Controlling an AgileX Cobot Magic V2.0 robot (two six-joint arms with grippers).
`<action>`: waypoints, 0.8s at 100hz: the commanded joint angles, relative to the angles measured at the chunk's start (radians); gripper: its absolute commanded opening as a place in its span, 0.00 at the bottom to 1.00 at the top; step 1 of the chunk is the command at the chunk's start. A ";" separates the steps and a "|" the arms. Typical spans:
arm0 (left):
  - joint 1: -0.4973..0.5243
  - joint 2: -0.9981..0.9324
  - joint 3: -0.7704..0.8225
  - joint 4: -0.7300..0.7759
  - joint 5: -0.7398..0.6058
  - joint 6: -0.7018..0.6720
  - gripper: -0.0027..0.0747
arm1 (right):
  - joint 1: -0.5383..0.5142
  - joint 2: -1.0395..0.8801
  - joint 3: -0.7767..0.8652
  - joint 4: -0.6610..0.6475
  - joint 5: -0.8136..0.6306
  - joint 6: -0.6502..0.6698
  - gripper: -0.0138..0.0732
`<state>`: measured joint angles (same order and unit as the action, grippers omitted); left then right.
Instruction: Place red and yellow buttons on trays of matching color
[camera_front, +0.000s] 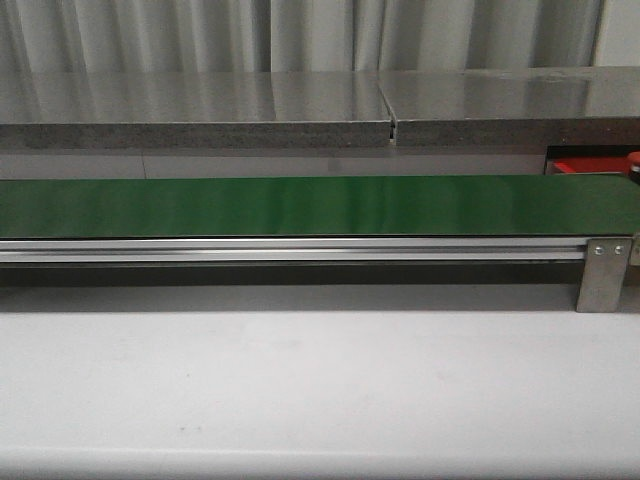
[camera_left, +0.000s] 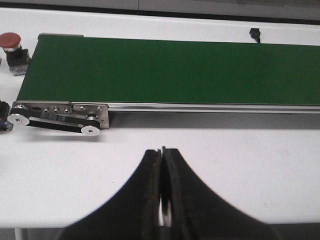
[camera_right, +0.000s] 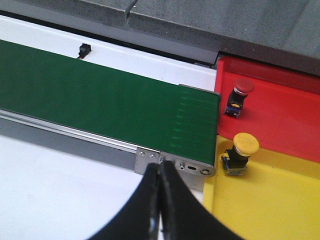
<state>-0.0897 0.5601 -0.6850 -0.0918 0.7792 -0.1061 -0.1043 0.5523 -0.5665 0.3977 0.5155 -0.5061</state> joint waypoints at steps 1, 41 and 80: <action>-0.006 0.045 -0.027 0.006 -0.119 -0.045 0.01 | 0.003 -0.001 -0.026 0.014 -0.057 -0.006 0.07; 0.155 0.323 -0.141 0.010 -0.143 -0.045 0.03 | 0.003 -0.001 -0.026 0.014 -0.057 -0.006 0.07; 0.344 0.503 -0.251 0.013 -0.109 -0.035 0.65 | 0.003 -0.001 -0.026 0.014 -0.057 -0.006 0.07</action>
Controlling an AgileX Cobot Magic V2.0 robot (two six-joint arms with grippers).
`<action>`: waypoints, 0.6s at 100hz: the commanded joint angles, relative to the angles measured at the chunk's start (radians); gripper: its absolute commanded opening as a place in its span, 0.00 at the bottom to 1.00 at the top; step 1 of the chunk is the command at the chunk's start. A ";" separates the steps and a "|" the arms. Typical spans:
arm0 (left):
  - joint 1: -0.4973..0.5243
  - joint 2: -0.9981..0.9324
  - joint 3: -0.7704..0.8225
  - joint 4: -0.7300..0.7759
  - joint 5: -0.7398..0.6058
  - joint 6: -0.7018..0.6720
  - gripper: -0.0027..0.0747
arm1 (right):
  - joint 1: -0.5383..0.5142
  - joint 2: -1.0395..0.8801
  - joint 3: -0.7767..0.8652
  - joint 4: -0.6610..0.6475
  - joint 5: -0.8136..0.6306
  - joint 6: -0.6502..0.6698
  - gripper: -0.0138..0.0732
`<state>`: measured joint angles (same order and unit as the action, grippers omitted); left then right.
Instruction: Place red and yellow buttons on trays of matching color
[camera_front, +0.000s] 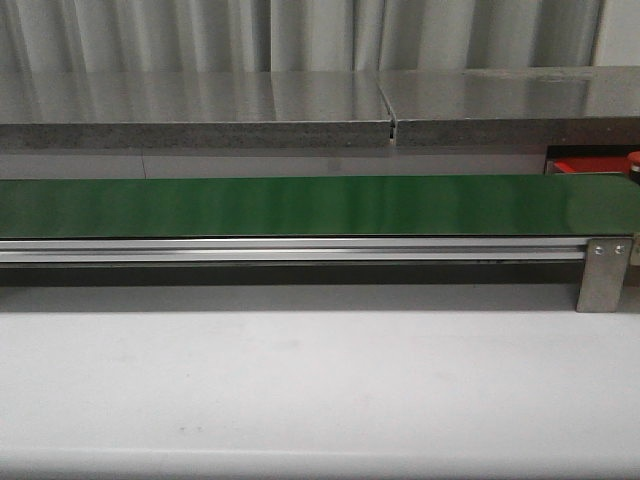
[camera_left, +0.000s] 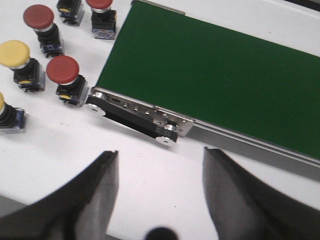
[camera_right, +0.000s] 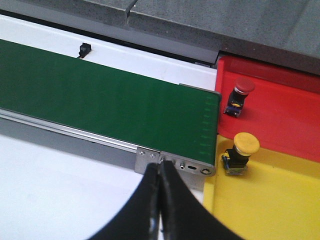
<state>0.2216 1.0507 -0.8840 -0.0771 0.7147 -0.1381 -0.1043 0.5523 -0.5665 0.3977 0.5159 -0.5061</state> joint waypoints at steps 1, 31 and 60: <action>0.037 0.019 -0.056 -0.002 -0.043 -0.003 0.65 | 0.003 -0.001 -0.026 0.014 -0.058 -0.006 0.07; 0.202 0.186 -0.161 -0.074 0.014 -0.003 0.57 | 0.003 -0.001 -0.026 0.014 -0.058 -0.006 0.07; 0.231 0.399 -0.282 -0.089 0.074 -0.003 0.56 | 0.003 -0.001 -0.026 0.014 -0.058 -0.006 0.07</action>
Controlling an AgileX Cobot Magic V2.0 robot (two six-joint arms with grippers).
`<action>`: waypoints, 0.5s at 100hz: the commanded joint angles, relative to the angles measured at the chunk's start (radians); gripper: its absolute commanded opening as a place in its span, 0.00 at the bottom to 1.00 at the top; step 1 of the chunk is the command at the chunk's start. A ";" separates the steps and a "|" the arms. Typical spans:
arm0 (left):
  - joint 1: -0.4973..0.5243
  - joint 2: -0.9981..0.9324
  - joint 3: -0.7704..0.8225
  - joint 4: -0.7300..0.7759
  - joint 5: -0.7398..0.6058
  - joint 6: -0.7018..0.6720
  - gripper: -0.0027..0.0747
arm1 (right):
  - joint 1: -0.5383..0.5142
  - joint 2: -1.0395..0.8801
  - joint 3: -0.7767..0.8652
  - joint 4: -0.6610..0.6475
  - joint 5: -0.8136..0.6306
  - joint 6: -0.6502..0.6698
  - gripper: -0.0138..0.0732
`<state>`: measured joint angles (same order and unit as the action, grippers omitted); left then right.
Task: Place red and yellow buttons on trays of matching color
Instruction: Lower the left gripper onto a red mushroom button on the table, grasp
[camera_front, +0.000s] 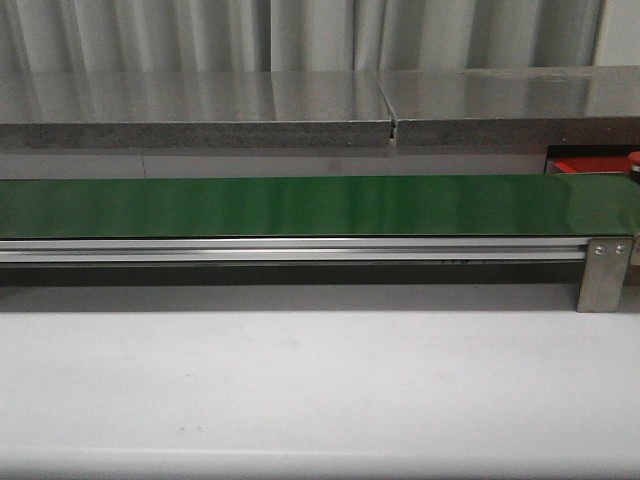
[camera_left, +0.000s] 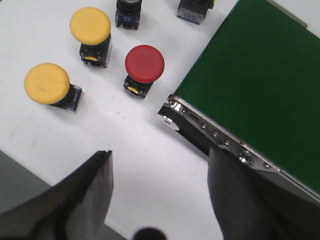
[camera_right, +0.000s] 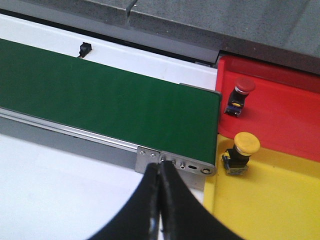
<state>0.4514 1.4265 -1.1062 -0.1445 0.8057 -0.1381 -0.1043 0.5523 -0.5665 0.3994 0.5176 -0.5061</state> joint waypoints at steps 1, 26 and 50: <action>0.002 0.028 -0.066 -0.022 -0.012 -0.003 0.56 | 0.003 -0.001 -0.026 0.012 -0.059 -0.006 0.07; 0.002 0.190 -0.197 -0.024 0.048 -0.003 0.56 | 0.003 -0.001 -0.026 0.012 -0.059 -0.006 0.07; 0.002 0.328 -0.341 -0.024 0.134 -0.003 0.56 | 0.003 -0.001 -0.026 0.012 -0.059 -0.006 0.07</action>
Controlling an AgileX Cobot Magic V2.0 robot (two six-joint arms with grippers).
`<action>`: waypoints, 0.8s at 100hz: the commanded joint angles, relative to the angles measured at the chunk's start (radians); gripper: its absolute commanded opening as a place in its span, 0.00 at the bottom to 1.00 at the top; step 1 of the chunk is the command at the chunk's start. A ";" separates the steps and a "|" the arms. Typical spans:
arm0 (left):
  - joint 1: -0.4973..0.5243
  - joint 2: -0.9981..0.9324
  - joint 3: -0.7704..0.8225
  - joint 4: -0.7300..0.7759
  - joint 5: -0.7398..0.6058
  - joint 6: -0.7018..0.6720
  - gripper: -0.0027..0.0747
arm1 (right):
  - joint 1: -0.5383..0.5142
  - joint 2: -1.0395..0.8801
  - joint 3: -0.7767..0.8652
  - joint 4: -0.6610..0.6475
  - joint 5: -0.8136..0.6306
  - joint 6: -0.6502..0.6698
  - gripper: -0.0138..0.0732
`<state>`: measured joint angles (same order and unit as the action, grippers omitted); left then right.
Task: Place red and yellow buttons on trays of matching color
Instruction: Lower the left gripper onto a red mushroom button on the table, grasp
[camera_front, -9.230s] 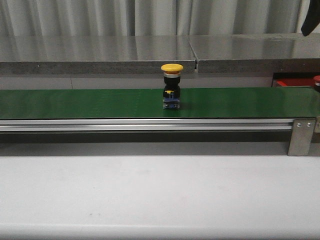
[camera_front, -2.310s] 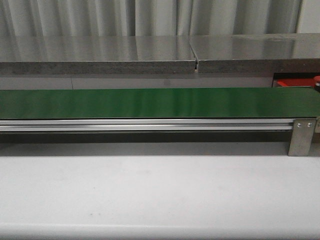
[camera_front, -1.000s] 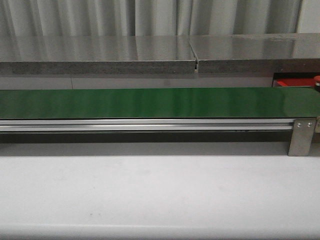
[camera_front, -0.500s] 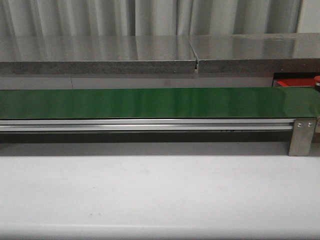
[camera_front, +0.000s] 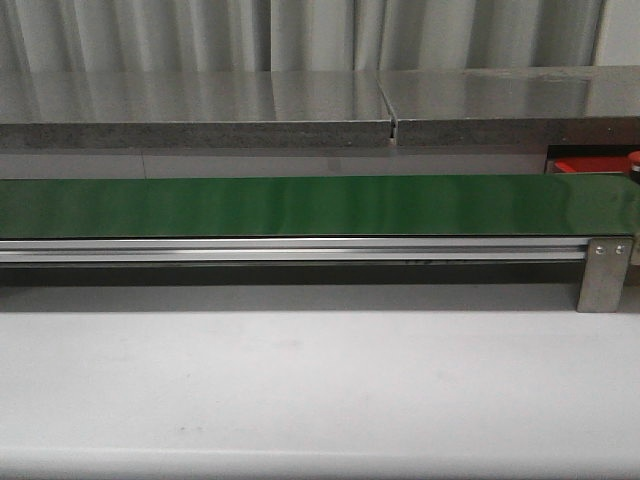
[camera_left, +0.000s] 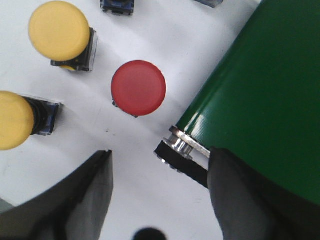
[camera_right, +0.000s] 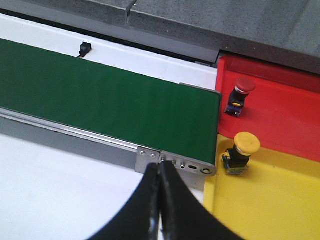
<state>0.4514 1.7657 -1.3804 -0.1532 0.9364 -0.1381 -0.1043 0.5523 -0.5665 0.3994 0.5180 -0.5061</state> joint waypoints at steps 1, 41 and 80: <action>0.002 -0.006 -0.070 -0.015 0.003 -0.003 0.56 | 0.003 -0.001 -0.026 0.012 -0.060 -0.006 0.07; 0.043 0.062 -0.124 -0.009 0.048 -0.003 0.67 | 0.003 -0.001 -0.026 0.012 -0.060 -0.006 0.07; 0.051 0.149 -0.135 -0.078 0.022 0.005 0.68 | 0.003 -0.001 -0.026 0.012 -0.061 -0.006 0.07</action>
<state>0.5071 1.9501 -1.4849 -0.2085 0.9864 -0.1345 -0.1043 0.5523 -0.5665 0.3994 0.5216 -0.5061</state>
